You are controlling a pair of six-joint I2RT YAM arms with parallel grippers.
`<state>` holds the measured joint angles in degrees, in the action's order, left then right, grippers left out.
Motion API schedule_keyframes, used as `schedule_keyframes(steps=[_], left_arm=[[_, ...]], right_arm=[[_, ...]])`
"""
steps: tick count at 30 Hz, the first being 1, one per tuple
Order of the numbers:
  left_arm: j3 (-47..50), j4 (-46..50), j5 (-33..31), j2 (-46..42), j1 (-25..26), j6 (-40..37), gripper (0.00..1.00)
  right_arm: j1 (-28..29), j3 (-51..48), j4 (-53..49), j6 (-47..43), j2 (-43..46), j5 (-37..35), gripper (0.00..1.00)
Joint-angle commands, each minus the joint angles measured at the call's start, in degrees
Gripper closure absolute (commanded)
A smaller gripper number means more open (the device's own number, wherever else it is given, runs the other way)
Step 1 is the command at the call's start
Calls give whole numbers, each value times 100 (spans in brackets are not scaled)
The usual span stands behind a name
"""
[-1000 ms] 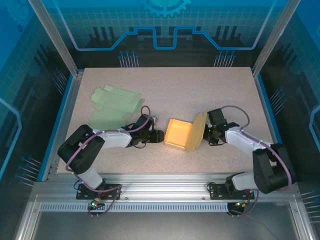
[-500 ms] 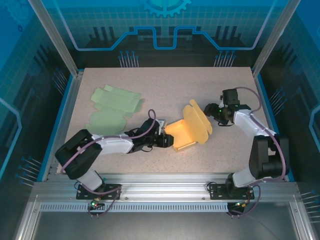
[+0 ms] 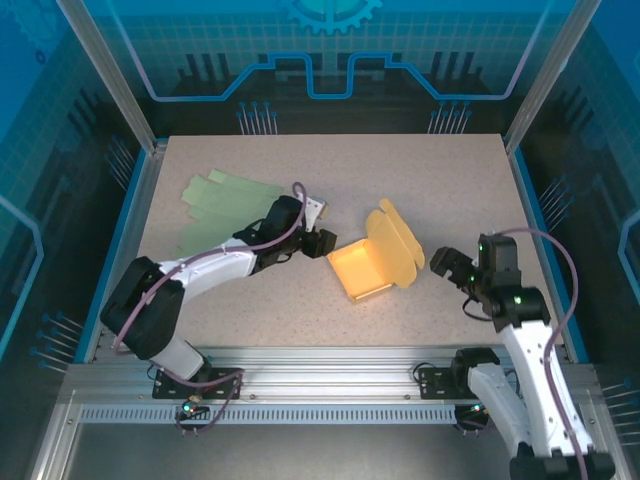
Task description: Fold the paper box
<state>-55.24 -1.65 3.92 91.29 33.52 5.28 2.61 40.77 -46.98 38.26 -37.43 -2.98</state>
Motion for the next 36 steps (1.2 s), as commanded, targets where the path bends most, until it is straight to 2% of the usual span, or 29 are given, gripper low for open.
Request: schedule_keyframes(steps=[1, 5, 14, 20, 33, 36], left_arm=[[-661, 773, 780, 549, -47, -1368, 36], [-1278, 1333, 1233, 1094, -42, -1699, 34], [-1550, 1378, 1106, 1624, 48, -1949, 34], [-1768, 1387, 691, 2029, 199, -2098, 38], [-1539, 828, -808, 2161, 480, -2029, 78], [-1511, 882, -1059, 2163, 525, -1984, 80]], right_arm=[[93, -194, -391, 147, 377, 515, 2], [105, -195, -519, 147, 434, 615, 0], [141, 18, -418, 94, 487, 590, 0], [143, 27, -283, 111, 423, 641, 0], [135, 9, -289, 137, 456, 608, 0], [138, 4, -303, 138, 480, 594, 0]])
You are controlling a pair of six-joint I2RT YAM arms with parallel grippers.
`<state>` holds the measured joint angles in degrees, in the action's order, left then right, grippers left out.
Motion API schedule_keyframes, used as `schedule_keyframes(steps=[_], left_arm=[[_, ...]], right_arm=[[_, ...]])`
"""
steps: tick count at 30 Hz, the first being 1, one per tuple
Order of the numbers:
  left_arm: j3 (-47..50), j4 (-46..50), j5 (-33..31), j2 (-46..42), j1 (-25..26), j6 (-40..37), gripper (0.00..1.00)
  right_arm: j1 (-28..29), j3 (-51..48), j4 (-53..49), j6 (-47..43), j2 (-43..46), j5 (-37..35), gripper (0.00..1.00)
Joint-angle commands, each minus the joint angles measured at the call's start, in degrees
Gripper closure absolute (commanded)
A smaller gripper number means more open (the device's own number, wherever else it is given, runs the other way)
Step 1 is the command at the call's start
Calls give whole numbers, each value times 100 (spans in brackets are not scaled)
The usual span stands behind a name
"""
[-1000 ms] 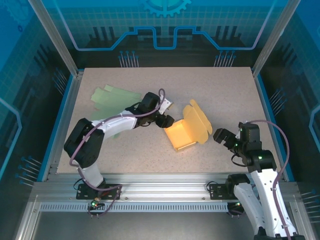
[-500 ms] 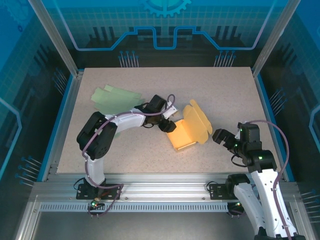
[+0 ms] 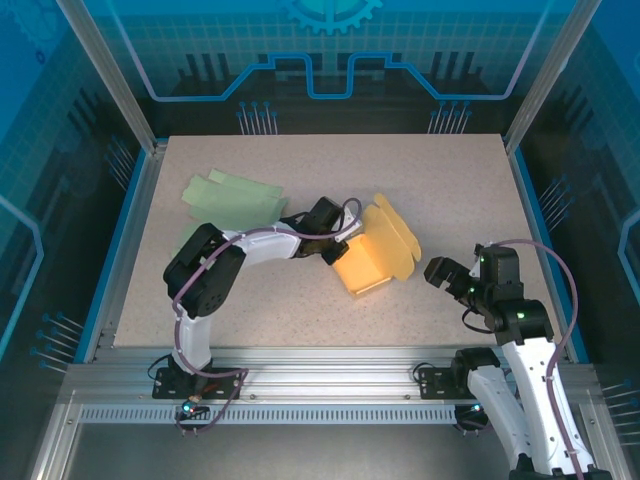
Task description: Fold the paper box
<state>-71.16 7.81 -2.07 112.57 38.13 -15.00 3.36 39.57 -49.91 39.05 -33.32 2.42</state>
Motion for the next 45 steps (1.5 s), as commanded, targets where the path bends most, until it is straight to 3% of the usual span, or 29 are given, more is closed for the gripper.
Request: schedule_keyframes(steps=[1, 10, 16, 21, 32, 35, 38, 42, 45], left_arm=[[98, -45, -528, 28, 78, 58, 80], [164, 358, -1705, 60, 269, 328, 83], [-35, 841, -2765, 333, 395, 606, 97], [-526, 1478, -3525, 802, 542, 924, 100], [-857, 2197, -3701, 1167, 547, 1956, 99], [-793, 2213, -3426, 939, 546, 2175, 92], [-862, 2367, -3178, 625, 547, 2404, 75], [-1028, 2409, -2794, 123, 547, 2519, 64], [-1136, 2405, -2641, -224, 551, 2546, 50]], right_arm=[[62, 128, -11, 59, 71, 40, 0], [63, 79, 51, 33, 74, -13, 0], [61, 76, 79, 6, 80, -48, 0], [57, 68, 90, 4, 80, -57, 0], [38, 99, 72, -29, 78, -110, 0], [47, 124, 87, -29, 53, -92, 0], [43, 159, 35, -28, -19, -84, 0], [60, 199, -34, -110, -190, 32, 0], [60, 235, -55, -176, -310, 116, 0]])
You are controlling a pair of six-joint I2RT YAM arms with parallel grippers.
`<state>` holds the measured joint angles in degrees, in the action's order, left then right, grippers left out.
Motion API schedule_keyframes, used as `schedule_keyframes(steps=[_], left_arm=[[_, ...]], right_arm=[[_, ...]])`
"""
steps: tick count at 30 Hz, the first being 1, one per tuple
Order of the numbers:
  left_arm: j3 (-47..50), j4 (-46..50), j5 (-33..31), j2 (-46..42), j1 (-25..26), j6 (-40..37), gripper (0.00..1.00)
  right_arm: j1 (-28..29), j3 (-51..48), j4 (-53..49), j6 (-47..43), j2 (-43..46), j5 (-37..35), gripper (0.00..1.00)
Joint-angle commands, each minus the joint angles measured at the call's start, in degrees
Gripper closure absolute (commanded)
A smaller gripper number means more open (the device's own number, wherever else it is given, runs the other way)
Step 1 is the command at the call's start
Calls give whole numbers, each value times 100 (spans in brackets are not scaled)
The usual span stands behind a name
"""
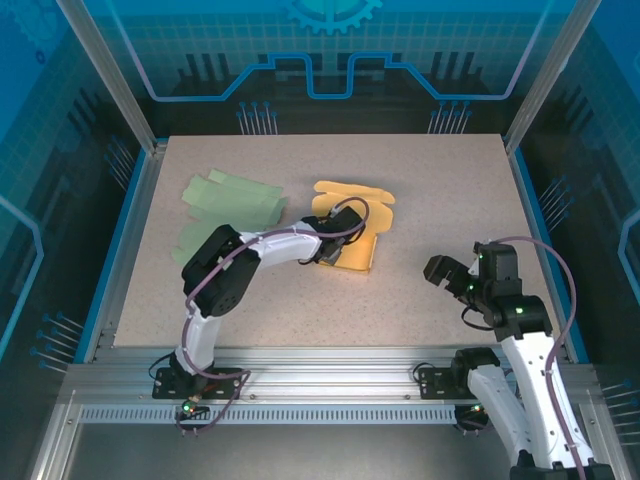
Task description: Fold the paper box
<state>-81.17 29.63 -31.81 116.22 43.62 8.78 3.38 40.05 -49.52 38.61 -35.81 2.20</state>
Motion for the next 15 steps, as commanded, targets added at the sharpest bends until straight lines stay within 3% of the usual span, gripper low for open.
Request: schedule_keyframes(steps=[1, 7, 12, 15], left_arm=[[-130, 196, 394, -696, 4, 178, 47], [308, -245, 866, -1591, -1, 332, 38], [1160, -1112, 1045, -2552, -279, 240, 31], [1797, -1886, 2142, -3076, -983, 1, 29]], right_arm=[[67, 196, -97, -158, -86, 156, 0], [220, 289, -83, -369, -347, 242, 0], [928, 546, 188, -544, -828, -219, 1], [1424, 865, 447, -788, -1336, -537, 3]])
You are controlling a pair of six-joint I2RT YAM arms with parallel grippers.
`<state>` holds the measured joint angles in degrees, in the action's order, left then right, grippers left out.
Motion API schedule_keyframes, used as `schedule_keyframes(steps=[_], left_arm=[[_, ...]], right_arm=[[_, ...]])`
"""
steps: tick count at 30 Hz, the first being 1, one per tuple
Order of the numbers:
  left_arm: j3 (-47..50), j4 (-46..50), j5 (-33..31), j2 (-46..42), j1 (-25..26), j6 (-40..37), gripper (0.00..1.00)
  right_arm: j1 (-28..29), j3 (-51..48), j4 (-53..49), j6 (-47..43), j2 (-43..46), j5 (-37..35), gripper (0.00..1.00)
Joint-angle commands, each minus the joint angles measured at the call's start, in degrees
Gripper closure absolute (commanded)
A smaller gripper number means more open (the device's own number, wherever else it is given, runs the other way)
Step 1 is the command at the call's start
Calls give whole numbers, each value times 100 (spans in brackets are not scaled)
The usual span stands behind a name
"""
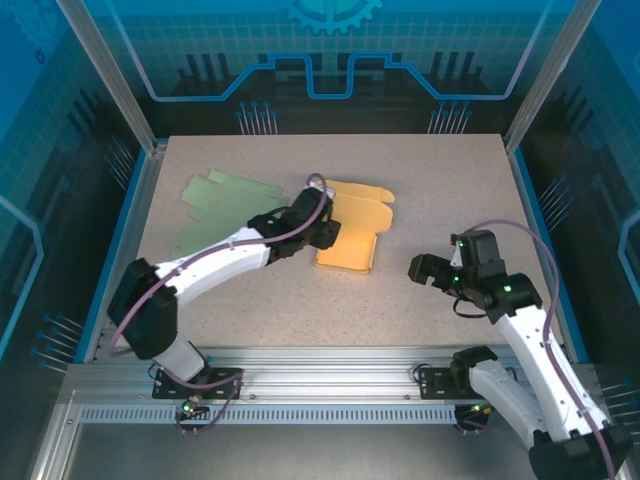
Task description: Fold the paper box
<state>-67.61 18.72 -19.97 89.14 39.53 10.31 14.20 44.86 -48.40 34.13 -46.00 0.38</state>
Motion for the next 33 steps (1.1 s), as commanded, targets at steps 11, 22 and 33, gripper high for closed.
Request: schedule_keyframes(steps=[11, 22, 33], left_arm=[[436, -2399, 4738, 619, -2612, -1004, 29], [-1165, -1544, 5846, 2175, -2855, -1370, 29], [-1334, -1325, 5846, 2625, -2639, -1455, 29]], right_arm=[[292, 2183, 1098, -1665, -2913, -228, 8], [-319, 2802, 2010, -2222, -4516, 1009, 14], [-358, 2847, 2435, -2229, -5305, 1575, 22]])
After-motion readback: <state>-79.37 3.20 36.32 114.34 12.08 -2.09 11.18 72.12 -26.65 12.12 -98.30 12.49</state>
